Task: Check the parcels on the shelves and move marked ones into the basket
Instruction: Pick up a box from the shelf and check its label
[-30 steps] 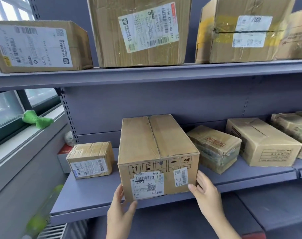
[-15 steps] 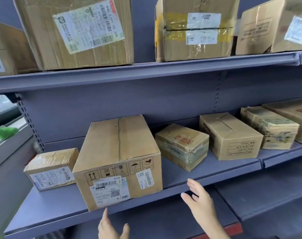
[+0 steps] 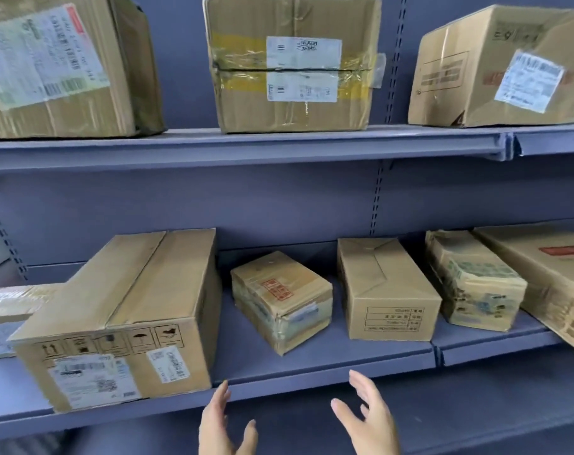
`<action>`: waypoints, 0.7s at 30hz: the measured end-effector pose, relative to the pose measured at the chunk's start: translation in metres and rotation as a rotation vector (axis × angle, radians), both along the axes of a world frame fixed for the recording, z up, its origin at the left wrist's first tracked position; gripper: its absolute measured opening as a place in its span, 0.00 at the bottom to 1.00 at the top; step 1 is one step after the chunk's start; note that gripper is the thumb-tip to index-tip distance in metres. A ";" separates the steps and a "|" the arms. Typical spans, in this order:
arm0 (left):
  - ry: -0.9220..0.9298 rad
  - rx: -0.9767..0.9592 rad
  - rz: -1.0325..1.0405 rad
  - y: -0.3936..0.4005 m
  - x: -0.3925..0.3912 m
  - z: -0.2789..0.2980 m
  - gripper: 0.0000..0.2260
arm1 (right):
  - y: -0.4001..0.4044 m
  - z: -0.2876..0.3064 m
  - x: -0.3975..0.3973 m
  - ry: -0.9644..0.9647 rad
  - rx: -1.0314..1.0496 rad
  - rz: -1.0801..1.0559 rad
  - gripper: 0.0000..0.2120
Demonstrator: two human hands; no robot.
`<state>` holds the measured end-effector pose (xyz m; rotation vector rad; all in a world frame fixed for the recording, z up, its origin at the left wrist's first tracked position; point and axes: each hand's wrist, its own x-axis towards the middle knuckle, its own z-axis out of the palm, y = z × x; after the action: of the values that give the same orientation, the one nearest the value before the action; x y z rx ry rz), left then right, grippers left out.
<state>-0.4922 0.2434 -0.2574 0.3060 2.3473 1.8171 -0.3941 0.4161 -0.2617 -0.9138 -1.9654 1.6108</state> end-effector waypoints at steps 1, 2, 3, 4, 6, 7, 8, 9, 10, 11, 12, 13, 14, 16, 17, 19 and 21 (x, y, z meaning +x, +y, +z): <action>-0.006 -0.005 0.009 0.000 0.000 0.002 0.41 | 0.004 0.002 -0.005 -0.005 0.011 0.017 0.23; -0.002 -0.005 0.022 0.000 0.000 0.004 0.43 | 0.006 0.005 -0.012 -0.005 0.026 0.037 0.23; -0.003 0.004 0.043 0.000 0.001 0.007 0.42 | 0.008 0.009 -0.019 -0.001 0.042 0.066 0.24; 0.011 0.011 0.058 0.002 0.003 0.011 0.38 | 0.010 0.014 -0.028 0.005 0.060 0.104 0.24; 0.093 0.012 0.053 0.012 0.002 0.021 0.30 | 0.015 0.024 -0.045 0.005 0.093 0.157 0.27; 0.148 -0.001 0.034 0.020 -0.002 0.027 0.29 | 0.019 0.029 -0.055 -0.004 0.111 0.159 0.29; 0.198 -0.030 0.003 0.027 -0.008 0.032 0.29 | 0.024 0.035 -0.064 -0.014 0.138 0.144 0.31; 0.231 -0.050 -0.029 0.035 -0.016 0.038 0.29 | 0.029 0.041 -0.074 -0.019 0.166 0.122 0.34; 0.239 -0.068 -0.058 0.044 -0.025 0.043 0.29 | 0.035 0.047 -0.083 -0.017 0.191 0.101 0.35; 0.220 -0.077 -0.074 0.053 -0.034 0.048 0.29 | 0.041 0.053 -0.091 -0.014 0.209 0.089 0.36; 0.186 -0.095 -0.085 0.062 -0.043 0.051 0.29 | 0.047 0.058 -0.098 -0.011 0.222 0.089 0.36; 0.146 -0.129 -0.096 0.071 -0.050 0.053 0.29 | 0.054 0.061 -0.104 -0.009 0.229 0.093 0.37; 0.114 -0.182 -0.108 0.079 -0.055 0.055 0.29 | 0.059 0.064 -0.110 -0.012 0.228 0.097 0.37; 0.057 -0.260 -0.139 0.092 -0.061 0.055 0.30 | 0.066 0.066 -0.119 -0.025 0.162 0.105 0.38; 0.030 -0.256 -0.150 0.097 -0.063 0.051 0.31 | 0.066 0.065 -0.122 -0.032 0.113 0.115 0.38; -0.038 -0.199 -0.164 0.102 -0.066 0.044 0.32 | 0.065 0.060 -0.124 -0.042 0.045 0.145 0.38; -0.060 -0.141 -0.134 0.104 -0.068 0.041 0.32 | 0.066 0.057 -0.118 -0.027 0.018 0.165 0.35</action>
<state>-0.5599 0.3470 -0.2165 0.3743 2.3377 1.5711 -0.5122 0.4821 -0.2048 -0.7875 -2.1187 1.6745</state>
